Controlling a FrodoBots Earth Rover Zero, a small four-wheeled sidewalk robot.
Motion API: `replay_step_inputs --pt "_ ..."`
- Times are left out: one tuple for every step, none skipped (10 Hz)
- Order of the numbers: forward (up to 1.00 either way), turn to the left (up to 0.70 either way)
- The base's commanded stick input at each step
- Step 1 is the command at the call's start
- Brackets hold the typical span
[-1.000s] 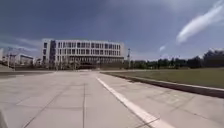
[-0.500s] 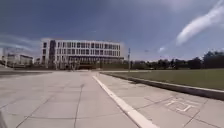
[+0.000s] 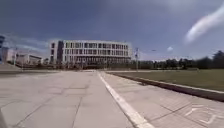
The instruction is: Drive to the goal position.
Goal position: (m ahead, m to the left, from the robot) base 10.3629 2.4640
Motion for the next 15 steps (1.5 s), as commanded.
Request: replay_step_inputs --pt "0.70 -0.01" --pt "0.70 -0.01" --pt "0.70 0.00" --pt "0.70 0.02" --pt "0.70 0.32" --pt "0.70 0.33" --pt "0.70 0.34" --pt "0.70 0.34" --pt "0.70 0.17" --pt "0.70 0.04" --pt "0.70 0.01" --pt "0.70 0.01" --pt "0.70 0.01" --pt "0.70 0.01" --pt "0.70 0.01"
